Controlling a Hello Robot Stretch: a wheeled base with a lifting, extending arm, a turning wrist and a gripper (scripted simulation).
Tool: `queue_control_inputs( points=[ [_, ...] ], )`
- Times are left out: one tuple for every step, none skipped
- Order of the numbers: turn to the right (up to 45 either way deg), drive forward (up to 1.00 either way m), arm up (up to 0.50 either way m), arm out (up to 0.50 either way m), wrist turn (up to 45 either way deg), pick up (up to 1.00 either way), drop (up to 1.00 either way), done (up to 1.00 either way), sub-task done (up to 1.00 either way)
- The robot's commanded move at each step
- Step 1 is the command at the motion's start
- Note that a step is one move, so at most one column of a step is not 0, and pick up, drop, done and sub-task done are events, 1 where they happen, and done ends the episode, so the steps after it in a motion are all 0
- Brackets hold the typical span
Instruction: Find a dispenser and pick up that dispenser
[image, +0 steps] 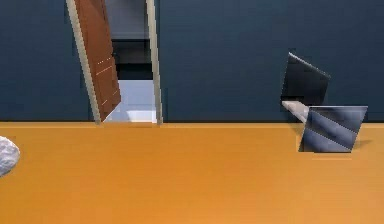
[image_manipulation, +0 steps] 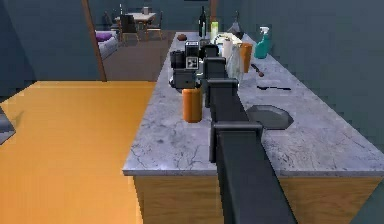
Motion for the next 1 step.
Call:
queue_control_inputs(
  points=[
    [0.0,0.0,0.0,0.0,0.0,0.0,0.0,1.0,0.0]
  ],
)
